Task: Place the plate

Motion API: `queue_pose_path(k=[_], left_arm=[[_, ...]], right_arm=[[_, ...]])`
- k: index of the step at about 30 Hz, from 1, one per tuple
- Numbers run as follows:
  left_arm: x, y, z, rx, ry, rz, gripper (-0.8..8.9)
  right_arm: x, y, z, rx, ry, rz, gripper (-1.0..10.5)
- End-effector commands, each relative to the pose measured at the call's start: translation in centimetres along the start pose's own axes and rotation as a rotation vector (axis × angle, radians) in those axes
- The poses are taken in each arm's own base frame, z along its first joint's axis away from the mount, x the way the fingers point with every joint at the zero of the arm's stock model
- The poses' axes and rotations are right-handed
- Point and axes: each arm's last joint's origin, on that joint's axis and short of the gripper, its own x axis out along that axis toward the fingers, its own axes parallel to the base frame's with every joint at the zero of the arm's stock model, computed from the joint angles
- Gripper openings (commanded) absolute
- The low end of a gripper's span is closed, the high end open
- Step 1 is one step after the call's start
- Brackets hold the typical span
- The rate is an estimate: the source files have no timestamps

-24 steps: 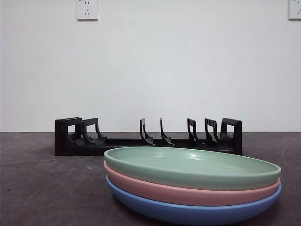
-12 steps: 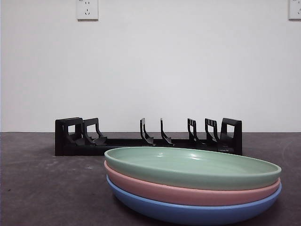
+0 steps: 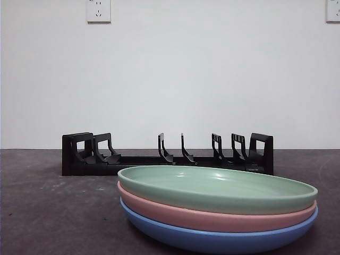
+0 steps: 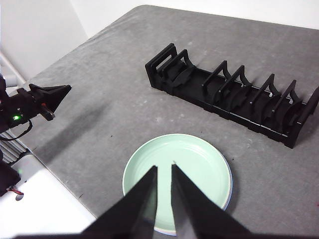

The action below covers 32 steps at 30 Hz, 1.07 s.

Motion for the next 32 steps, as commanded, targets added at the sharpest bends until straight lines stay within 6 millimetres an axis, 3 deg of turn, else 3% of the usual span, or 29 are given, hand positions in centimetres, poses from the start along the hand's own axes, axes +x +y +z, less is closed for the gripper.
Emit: queue_pose_path(k=[1, 8, 13, 17, 23, 32], left_arm=[[0.2, 0.0, -0.7, 0.006, 0.023, 0.003, 0.06], [0.2, 0.0, -0.7, 0.007, 0.023, 0.003, 0.06], [0.2, 0.0, -0.7, 0.006, 0.023, 0.003, 0.06], [0.2, 0.0, -0.7, 0.006, 0.023, 0.003, 0.06], [0.2, 0.0, -0.7, 0.007, 0.023, 0.003, 0.06], [0.2, 0.0, -0.7, 0.007, 0.023, 0.003, 0.06]], right_arm=[[-0.2, 0.1, 0.3, 0.009, -0.013, 0.015, 0.4], [-0.1, -0.1, 0.3, 0.032, -0.035, -0.024, 0.4], [1.5, -1.5, -0.5, 0.06, -0.143, -0.197, 0.4], [4.1, -4.2, -3.4, 0.013, -0.258, -0.42, 0.4], [6.7, -7.6, -8.3, -0.064, -0.333, -0.612, 0.4], [8.8, -10.9, -13.9, -0.062, -0.374, -0.808, 0.4]])
